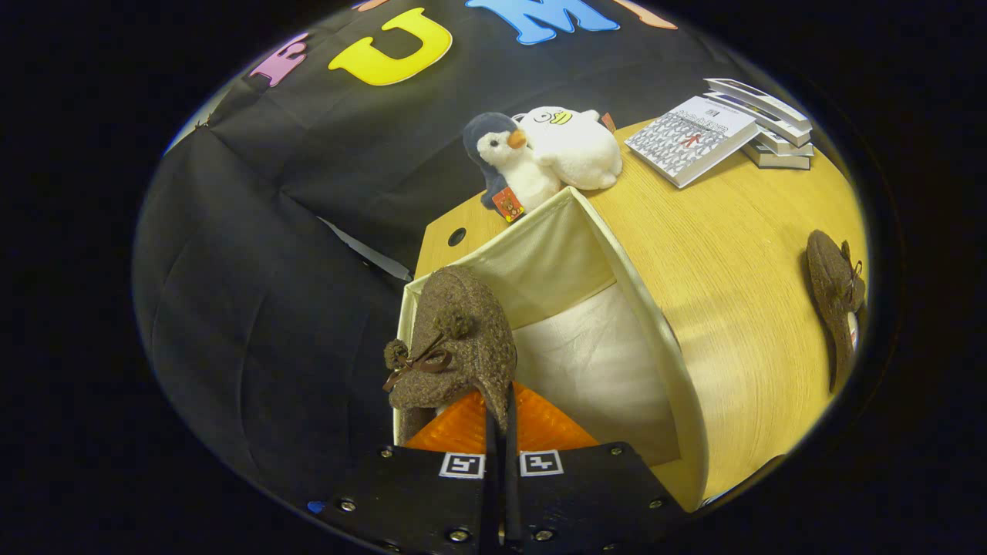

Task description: Open the storage box then place both shoes into the box .Put the left shoe in first, then the right shoe, with the right side of both shoes facing outward in a uniform manner.

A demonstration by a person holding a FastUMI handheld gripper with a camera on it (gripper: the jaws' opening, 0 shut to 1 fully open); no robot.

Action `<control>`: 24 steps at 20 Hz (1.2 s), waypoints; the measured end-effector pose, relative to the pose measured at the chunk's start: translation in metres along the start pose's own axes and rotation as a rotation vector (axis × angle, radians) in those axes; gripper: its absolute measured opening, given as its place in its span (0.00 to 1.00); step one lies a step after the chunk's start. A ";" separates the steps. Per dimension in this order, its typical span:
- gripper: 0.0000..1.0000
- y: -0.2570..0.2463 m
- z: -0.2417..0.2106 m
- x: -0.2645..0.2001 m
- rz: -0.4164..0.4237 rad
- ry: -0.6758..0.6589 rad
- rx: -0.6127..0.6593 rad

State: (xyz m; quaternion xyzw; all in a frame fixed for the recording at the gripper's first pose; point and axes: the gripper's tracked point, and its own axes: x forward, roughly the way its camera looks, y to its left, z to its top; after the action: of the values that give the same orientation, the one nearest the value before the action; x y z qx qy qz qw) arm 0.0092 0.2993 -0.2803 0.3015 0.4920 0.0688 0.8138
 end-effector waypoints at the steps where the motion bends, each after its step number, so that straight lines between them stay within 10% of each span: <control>1: 0.03 0.000 -0.003 0.003 -0.003 0.006 -0.002; 5: 0.06 0.008 -0.007 0.007 0.037 0.027 -0.020; 11: 0.98 0.023 0.017 -0.021 0.120 -0.028 -0.097; 24: 0.98 -0.058 0.095 -0.132 0.034 -0.264 -0.361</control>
State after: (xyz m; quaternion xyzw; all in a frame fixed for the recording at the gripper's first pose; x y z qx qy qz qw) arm 0.0120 0.1583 -0.1802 0.1654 0.3559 0.1296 0.9106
